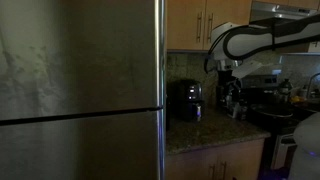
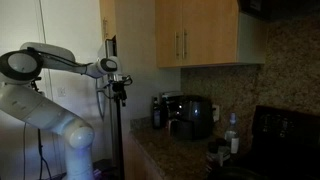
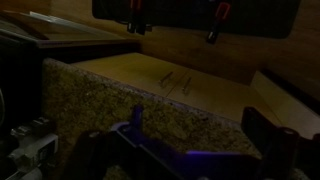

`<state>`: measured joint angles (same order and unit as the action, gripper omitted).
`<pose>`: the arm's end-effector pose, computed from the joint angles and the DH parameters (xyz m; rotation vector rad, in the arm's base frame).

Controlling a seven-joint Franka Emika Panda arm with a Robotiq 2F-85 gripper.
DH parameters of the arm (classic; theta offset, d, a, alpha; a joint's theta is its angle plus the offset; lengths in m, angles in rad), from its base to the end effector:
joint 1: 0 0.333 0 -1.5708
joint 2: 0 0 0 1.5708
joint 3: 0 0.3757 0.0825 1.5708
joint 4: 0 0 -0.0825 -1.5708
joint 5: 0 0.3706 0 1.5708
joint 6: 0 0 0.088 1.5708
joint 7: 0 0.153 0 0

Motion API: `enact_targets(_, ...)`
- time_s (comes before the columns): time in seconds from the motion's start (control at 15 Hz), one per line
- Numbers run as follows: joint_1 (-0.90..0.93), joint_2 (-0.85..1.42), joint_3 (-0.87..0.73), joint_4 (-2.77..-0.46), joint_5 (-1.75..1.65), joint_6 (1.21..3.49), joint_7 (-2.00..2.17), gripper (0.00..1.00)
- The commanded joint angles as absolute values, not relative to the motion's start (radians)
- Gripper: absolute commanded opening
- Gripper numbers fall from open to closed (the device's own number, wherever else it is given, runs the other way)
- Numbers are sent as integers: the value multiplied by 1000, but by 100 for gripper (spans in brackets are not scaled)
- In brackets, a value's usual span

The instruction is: Open the right door of the cabinet above the air fryer

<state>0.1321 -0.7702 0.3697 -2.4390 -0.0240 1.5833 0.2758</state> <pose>0.2170 0.1447 0.5316 2.8348 0.1616 -0.0294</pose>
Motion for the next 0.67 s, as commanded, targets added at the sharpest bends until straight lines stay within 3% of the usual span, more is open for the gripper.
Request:
enact_targets(0.0,151,-764,356,-2437,-34,1581,287,100)
enact_targets(0.27,137,-769,375,-2441,-84,1633,298,100)
enact_targets(0.6,29,-716,331,-2278,-266,1766,415,100)
